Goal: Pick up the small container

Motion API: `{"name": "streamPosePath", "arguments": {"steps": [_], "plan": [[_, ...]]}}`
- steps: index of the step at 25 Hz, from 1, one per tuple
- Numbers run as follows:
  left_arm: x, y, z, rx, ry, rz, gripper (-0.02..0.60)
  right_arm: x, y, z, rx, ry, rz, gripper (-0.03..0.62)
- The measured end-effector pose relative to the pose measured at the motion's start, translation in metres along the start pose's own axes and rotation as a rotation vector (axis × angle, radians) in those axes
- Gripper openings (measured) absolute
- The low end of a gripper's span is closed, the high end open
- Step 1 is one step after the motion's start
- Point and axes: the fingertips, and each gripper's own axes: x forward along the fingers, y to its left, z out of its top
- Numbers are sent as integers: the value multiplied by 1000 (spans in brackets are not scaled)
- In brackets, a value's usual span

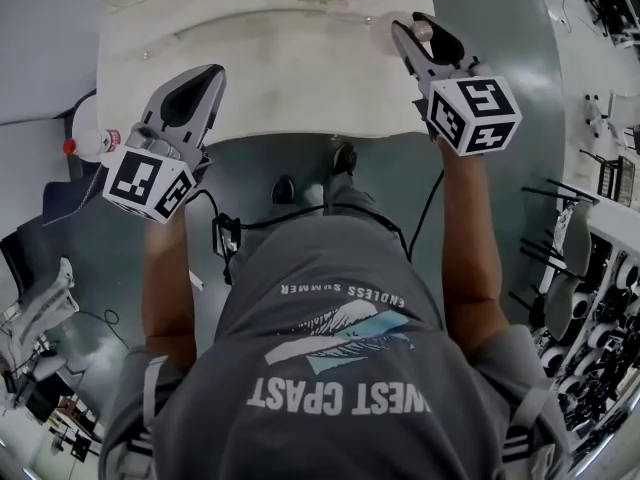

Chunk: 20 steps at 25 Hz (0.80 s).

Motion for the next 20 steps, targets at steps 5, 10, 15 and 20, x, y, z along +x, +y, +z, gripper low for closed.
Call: {"name": "streamPosePath", "arguments": {"steps": [5, 10, 15, 20], "plan": [[2, -2, 12, 16, -19, -22, 17, -22, 1, 23, -15, -31, -27, 155], [8, -5, 21, 33, -40, -49, 17, -42, 3, 47, -35, -69, -51, 155], [9, -11, 26, 39, -47, -71, 17, -64, 7, 67, -44, -98, -60, 155], [8, -17, 27, 42, -50, -90, 17, -88, 14, 82, -56, -136, -73, 155]]}}
